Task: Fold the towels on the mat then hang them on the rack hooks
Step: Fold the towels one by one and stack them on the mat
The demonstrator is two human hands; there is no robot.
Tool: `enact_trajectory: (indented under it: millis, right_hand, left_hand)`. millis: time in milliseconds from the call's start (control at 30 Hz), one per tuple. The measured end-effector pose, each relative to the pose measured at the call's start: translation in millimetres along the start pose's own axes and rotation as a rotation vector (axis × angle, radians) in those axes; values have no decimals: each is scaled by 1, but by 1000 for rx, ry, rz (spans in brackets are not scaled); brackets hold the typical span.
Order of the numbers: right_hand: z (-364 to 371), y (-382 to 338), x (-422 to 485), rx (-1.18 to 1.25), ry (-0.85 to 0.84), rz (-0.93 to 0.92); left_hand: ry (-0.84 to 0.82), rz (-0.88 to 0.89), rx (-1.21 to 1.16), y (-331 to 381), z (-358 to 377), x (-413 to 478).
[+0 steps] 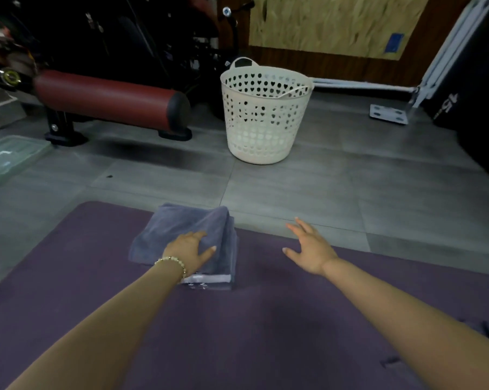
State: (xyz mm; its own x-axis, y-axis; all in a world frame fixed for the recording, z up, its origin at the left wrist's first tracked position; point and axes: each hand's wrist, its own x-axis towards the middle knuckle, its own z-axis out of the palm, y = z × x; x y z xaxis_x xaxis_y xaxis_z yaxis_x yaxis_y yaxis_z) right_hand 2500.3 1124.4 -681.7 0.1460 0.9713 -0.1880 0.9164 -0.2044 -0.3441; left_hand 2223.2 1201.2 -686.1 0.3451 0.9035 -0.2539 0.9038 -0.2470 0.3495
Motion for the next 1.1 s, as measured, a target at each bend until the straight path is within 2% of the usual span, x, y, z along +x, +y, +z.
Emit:
enact_trajectory:
  millis: [133, 267, 433, 567, 800, 900, 1000, 1100]
  right_hand:
    - [-28, 71, -40, -4, 44, 90]
    - [-33, 162, -97, -69, -3, 274]
    - [-7, 269, -171, -46, -102, 549]
    - [29, 325, -210, 6, -110, 653]
    - [109, 368, -231, 230, -69, 659]
    - [139, 376, -232, 204, -37, 644]
    - [155, 375, -229, 153, 95, 679]
    - [162, 373, -225, 340, 248, 728]
  left_hand:
    - [-2, 148, 101, 74, 21, 0]
    - [-87, 251, 172, 141, 66, 2]
    - [-242, 295, 199, 208, 141, 1]
    - [-333, 340, 204, 249, 196, -2]
    - [-466, 382, 135, 285, 287, -11]
    - [-497, 386, 61, 292, 321, -14]
    - [-533, 316, -102, 300, 350, -21]
    - [-611, 235, -238, 314, 375, -34]
